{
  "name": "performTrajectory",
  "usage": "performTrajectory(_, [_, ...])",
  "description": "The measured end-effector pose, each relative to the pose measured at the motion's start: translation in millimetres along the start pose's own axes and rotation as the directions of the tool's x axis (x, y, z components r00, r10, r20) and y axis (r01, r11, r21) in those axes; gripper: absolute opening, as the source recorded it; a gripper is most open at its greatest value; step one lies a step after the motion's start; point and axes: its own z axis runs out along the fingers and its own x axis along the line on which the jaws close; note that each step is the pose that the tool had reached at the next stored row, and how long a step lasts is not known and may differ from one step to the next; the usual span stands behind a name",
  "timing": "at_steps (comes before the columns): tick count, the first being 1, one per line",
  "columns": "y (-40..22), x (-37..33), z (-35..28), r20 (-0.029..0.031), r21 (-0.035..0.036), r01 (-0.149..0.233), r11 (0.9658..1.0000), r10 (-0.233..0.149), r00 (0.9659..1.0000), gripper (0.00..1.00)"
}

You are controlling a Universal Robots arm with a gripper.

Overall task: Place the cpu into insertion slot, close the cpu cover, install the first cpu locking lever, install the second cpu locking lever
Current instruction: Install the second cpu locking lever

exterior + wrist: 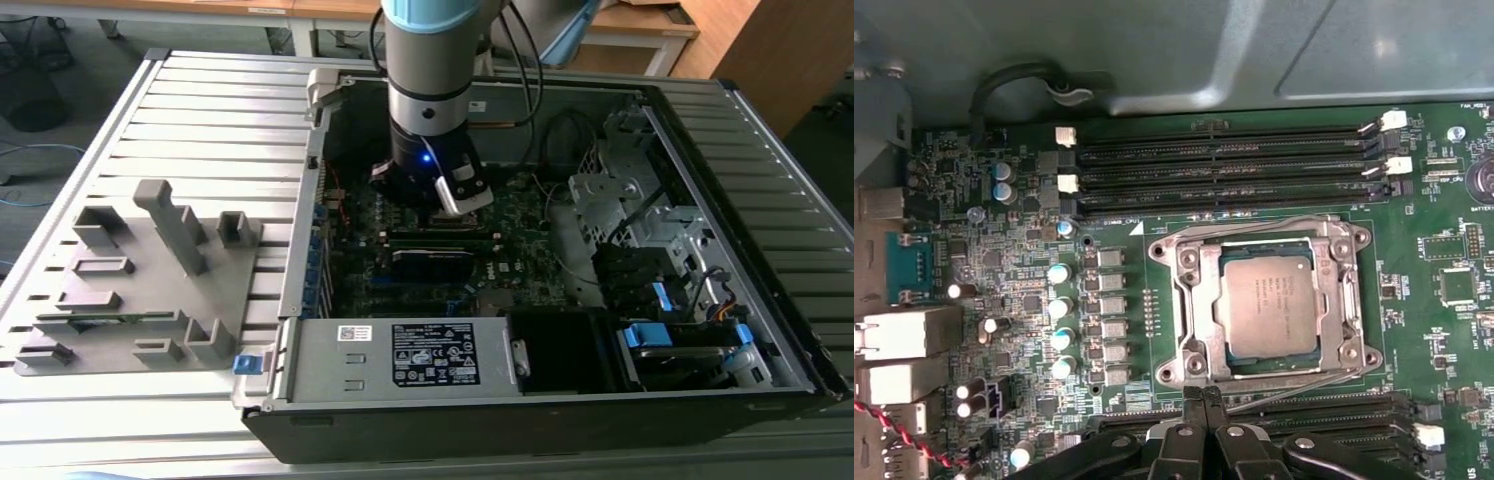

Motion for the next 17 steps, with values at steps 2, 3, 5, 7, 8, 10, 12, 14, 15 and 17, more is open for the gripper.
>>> performTrajectory(2, [-0.2, 0.9, -0.1, 0.0, 0.0, 0.0, 1.0, 0.0, 1.0, 0.11])
performTrajectory(3, [-0.4, 1.0, -0.1, 0.0, -0.0001, 0.0, 1.0, 0.0, 1.0, 0.11])
performTrajectory(5, [-1.0, 1.0, -0.1, 0.0, 0.0, 0.0, 1.0, 0.0, 1.0, 0.11])
performTrajectory(7, [-2.0, 0.9, -0.2, 0.0, 0.0, 0.0, 1.0, 0.0, 1.0, 0.11])
performTrajectory(8, [-2.7, 0.9, -0.2, 0.0, -0.0001, 0.0, 1.0, 0.0, 1.0, 0.11])
performTrajectory(10, [-3.9, 0.7, -0.3, 0.0, -0.0001, 0.0, 1.0, 0.0, 1.0, 0.11])
performTrajectory(12, [-5.1, 0.6, -0.4, -0.0001, -0.0016, 0.0, 1.0, 0.0, 1.0, 0.11])
performTrajectory(14, [-6.1, 0.6, -0.5, -0.0003, -0.0038, 0.0, 1.0, 0.0, 1.0, 0.11])
performTrajectory(15, [-6.4, 0.6, -0.6, -0.0004, -0.0047, 0.0, 1.0, 0.0, 1.0, 0.11])
performTrajectory(17, [-6.9, 0.5, -0.6, -0.0006, -0.0068, 0.0, 1.0, 0.0, 1.0, 0.11])
